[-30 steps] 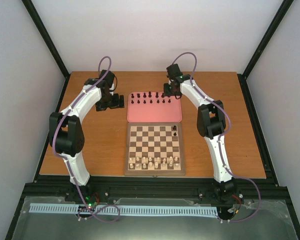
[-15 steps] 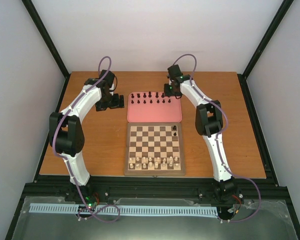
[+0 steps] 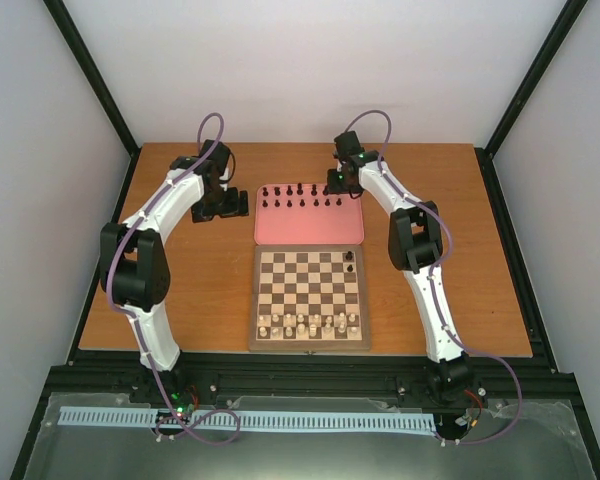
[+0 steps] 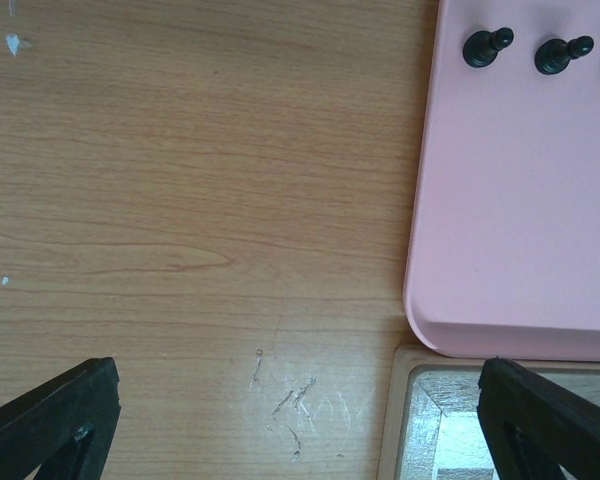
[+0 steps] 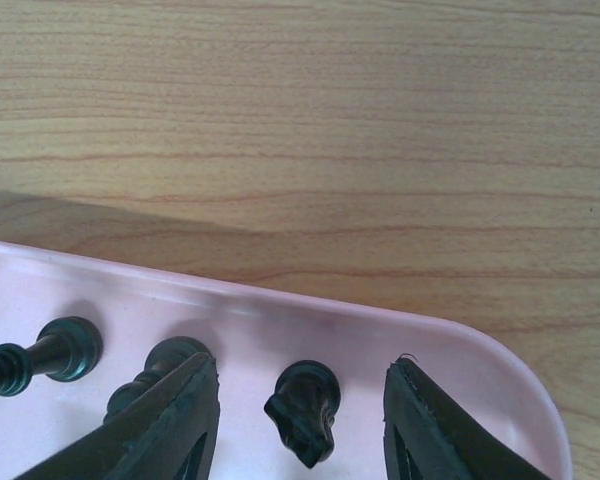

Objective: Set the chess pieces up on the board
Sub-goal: Pick up the chess piece from the storage box.

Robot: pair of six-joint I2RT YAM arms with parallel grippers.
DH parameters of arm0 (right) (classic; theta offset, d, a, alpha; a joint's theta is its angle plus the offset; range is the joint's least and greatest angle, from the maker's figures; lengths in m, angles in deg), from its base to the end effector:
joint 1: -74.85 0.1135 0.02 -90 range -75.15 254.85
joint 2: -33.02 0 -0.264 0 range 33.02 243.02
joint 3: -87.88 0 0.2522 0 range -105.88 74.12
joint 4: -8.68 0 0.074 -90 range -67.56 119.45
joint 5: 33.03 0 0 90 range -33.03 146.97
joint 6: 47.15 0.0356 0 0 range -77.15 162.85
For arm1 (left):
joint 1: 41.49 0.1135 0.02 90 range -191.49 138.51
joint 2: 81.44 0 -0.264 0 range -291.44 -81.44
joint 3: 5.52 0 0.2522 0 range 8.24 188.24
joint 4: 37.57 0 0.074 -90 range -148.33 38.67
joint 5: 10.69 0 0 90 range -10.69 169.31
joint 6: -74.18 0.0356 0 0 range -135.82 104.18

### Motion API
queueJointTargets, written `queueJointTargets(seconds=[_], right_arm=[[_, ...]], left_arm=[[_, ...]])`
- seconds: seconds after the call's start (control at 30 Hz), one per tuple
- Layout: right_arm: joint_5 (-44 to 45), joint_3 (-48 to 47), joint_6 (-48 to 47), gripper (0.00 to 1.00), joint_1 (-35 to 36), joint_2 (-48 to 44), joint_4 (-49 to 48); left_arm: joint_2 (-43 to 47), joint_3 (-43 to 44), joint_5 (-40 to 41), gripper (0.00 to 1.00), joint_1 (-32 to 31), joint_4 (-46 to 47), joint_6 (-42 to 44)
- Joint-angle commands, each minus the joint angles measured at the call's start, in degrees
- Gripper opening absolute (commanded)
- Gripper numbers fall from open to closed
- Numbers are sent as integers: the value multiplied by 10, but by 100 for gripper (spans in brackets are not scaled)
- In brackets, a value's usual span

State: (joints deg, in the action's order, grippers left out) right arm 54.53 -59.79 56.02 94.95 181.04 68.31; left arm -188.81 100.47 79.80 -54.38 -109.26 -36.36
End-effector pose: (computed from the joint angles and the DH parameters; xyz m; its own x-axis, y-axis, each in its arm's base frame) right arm 0.5169 0.1908 0.1569 -0.8745 -0.0776 -0.4787 -0.1685 0.9742 0.1499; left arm 0.3733 -0.0851 0.2545 -0.9507 -0.1424 -0.2756 -0.1206 0.9882 -0.0945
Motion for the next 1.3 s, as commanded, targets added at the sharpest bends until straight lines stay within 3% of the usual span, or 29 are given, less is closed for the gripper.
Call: queueJointTargets(seconds=[0.0,0.4,0.5,0.8,1.27], right_arm=[[1,-21,0,46,-5,15,6],[-5,-35,-2,38,-9,28,9],[-6,-37,-4,29,-10,29,10],[-11,-35,-10,16,-10,20,14],[-16,102,-38,15,-4,-180,-31]], left_arm=[[-9,24,5,100,0,-7,7],[-18,32,5,100,0,-10,7],[-20,33,3,100,0,-11,7],[-21,34,1,100,0,-10,6],[-19,36,-6,100,0,-8,5]])
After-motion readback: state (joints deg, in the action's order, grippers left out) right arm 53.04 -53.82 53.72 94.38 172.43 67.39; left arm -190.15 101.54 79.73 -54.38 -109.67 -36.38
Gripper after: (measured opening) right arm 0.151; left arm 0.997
